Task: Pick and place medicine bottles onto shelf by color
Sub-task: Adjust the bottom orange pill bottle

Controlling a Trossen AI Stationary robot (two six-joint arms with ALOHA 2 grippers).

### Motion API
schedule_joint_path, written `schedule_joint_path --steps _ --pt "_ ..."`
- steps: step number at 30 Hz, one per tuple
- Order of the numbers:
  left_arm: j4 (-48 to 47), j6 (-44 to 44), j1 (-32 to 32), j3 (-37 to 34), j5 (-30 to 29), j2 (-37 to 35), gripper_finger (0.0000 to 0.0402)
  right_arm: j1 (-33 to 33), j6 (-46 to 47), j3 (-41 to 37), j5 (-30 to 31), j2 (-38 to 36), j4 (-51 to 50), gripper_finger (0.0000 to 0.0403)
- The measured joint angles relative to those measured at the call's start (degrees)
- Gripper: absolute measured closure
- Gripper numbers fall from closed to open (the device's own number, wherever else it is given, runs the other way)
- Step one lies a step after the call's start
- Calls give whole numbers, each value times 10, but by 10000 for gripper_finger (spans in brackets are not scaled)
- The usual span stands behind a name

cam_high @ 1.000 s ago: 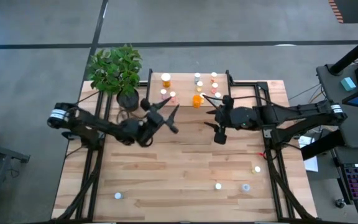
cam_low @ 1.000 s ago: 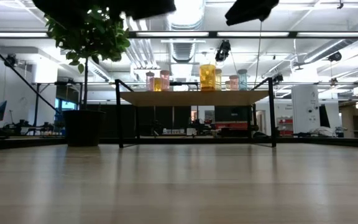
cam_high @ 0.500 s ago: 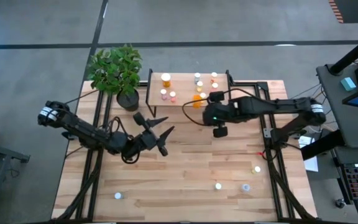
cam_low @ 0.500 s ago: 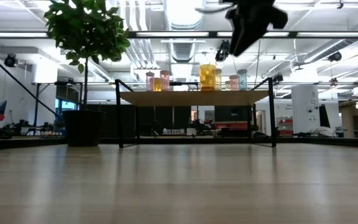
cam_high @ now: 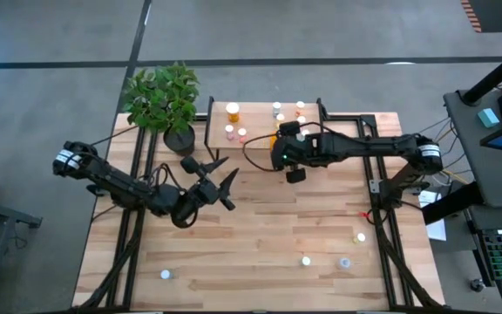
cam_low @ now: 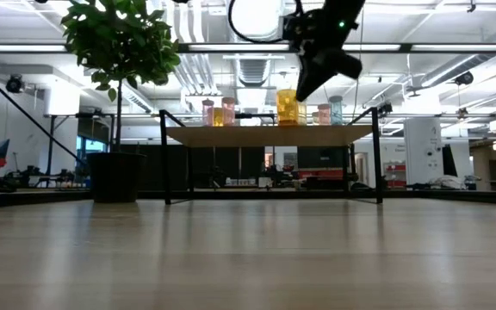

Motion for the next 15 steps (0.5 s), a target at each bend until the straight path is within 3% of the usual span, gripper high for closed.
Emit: schedule_joint_path --steps 8,15 --pt "0 1 0 -2 0 0 218 -20 -22 0 1 27 60 394" --pt "0 0 7 -7 0 0 218 -18 -14 0 1 28 31 394"
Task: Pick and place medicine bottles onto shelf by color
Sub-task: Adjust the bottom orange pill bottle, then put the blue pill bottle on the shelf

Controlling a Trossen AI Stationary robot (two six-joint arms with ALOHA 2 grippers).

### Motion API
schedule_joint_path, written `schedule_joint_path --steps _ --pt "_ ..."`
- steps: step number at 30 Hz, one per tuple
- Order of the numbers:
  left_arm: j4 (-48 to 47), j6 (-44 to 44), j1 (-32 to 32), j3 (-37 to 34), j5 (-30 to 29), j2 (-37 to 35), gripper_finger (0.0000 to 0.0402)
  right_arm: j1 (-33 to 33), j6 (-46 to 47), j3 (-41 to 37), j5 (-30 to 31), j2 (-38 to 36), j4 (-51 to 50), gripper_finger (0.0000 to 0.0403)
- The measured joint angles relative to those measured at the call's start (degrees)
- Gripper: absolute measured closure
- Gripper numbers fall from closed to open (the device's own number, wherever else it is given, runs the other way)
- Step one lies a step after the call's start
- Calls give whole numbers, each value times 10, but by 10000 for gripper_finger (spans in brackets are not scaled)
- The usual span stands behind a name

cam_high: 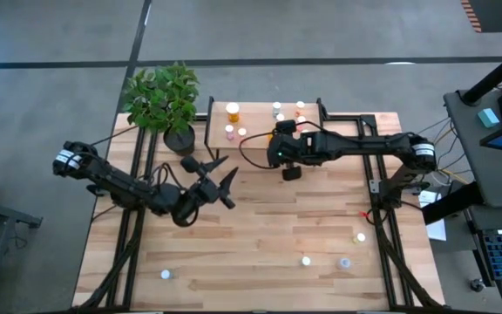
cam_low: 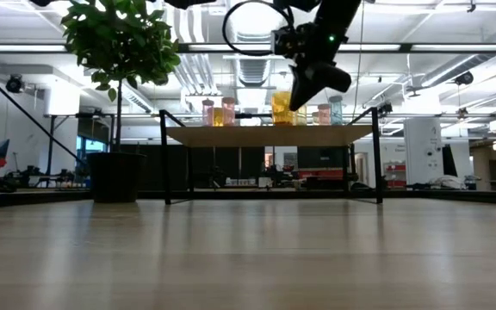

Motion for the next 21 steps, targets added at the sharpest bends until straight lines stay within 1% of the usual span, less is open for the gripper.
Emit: schedule_joint_path --steps 2,7,13,18,21 --pt "0 0 4 0 0 0 218 1 8 0 0 -1 7 394" --pt "0 -2 19 -1 4 0 218 0 10 0 5 1 65 394" --pt "0 -5 19 -6 4 0 218 0 -2 -2 14 1 101 394" --pt "0 -7 18 -8 4 0 218 22 14 -3 14 -28 102 394" --pt "0 -32 15 -9 5 2 218 45 35 -18 10 -56 102 394"
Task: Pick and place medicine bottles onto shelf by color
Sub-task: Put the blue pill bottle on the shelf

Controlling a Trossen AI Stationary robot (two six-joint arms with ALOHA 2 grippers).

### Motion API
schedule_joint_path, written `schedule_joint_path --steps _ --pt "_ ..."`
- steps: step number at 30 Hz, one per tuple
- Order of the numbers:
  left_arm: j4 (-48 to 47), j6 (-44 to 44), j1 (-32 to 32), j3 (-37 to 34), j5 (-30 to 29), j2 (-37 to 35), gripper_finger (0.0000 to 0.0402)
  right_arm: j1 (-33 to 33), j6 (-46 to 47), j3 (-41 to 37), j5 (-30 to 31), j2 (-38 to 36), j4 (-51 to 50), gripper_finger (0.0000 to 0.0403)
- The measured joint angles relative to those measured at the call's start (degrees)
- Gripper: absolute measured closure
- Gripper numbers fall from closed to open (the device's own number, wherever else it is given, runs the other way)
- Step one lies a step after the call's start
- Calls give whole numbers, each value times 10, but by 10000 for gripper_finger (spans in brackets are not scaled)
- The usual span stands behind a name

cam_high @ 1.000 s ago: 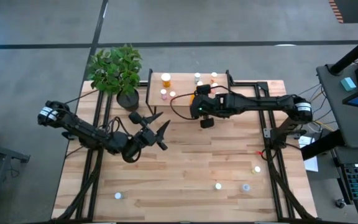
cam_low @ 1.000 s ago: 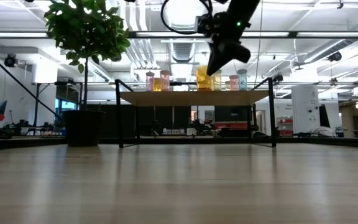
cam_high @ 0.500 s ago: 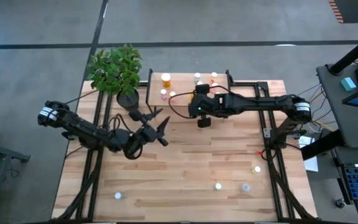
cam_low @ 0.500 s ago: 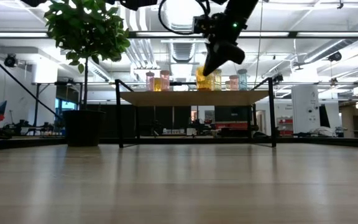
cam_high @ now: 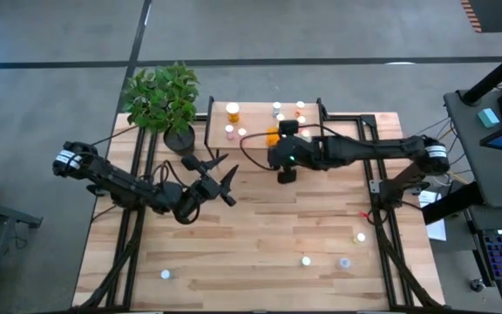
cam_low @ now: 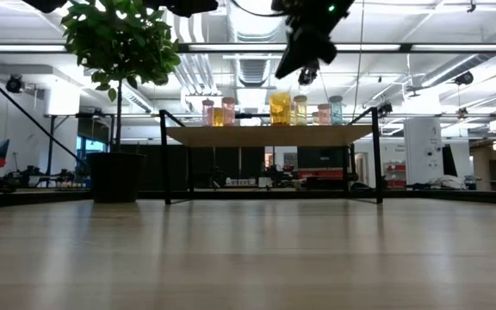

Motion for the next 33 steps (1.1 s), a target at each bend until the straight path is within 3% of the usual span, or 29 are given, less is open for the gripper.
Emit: schedule_joint_path --steps 4,9,12,17,20,23,25,28,31,33 --pt "0 -39 -8 0 1 0 218 39 31 -56 -48 -47 40 394" --pt "-17 -147 -20 0 54 0 218 86 41 -196 -105 -117 203 394" --pt "-62 -216 -23 0 167 1 218 105 22 -276 -106 -154 320 394" --pt "-130 -411 -21 5 455 1 218 112 -65 -353 -103 -205 494 394" --pt "-190 -630 -23 5 604 -3 218 112 -73 -359 -101 -240 497 394" --pt "-321 -917 -23 27 700 -22 219 111 -55 -365 -101 -267 492 394" --pt "-471 -1117 -37 53 725 -35 224 111 -57 -374 -101 -280 491 394" --pt "-659 -1368 -111 92 745 -31 237 111 -58 -382 -101 -290 492 394" --pt "-752 -1543 -196 132 793 -18 253 111 -54 -383 -101 -293 492 394" --pt "-825 -1631 -249 156 769 -16 261 111 -58 -382 -101 -290 494 394"
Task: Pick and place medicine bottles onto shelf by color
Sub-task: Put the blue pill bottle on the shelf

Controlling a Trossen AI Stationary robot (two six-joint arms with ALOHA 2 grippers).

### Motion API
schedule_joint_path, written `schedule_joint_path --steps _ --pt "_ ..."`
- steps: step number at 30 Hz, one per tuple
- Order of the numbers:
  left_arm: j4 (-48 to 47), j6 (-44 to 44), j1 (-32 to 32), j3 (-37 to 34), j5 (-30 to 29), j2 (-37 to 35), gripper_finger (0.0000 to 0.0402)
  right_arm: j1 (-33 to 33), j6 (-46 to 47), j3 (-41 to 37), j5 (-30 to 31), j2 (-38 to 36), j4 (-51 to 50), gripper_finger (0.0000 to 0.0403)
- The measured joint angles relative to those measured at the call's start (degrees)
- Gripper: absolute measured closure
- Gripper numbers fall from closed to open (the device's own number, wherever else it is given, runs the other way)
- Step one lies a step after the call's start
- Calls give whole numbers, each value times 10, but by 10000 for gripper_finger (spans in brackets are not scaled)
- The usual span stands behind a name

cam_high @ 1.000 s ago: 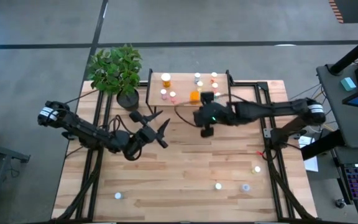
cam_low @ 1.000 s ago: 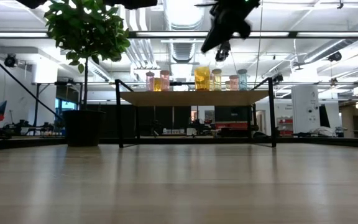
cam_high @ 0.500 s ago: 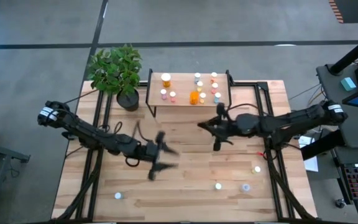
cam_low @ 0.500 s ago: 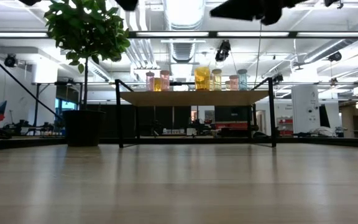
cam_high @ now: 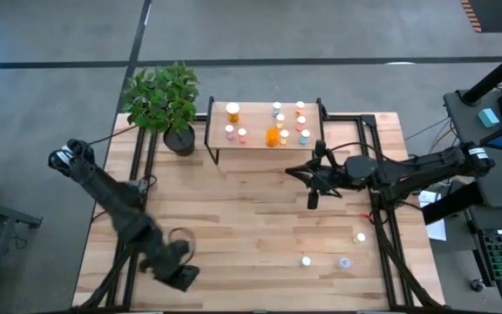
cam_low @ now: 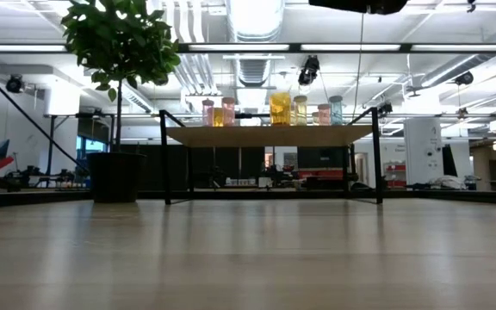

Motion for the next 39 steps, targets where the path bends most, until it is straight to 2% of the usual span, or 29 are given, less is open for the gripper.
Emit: schedule_joint_path --steps 4,10,15,22,27,34,39 --pt "-121 -142 -69 20 -89 12 265 0 -6 2 0 9 0 394" --pt "-234 -183 -97 12 -88 29 265 0 -6 2 -1 13 0 394" --pt "-246 -133 -99 2 -94 42 255 0 -2 2 -3 13 1 394" --pt "-236 -132 -99 2 -64 74 196 0 -1 2 -5 13 2 394" --pt "-205 -103 -99 2 -63 99 164 0 0 2 -5 13 1 394" --pt "-204 -92 -99 2 -62 117 160 0 0 2 -5 13 2 394" --pt "-205 -92 -99 2 -62 117 193 0 0 2 -5 13 2 394"
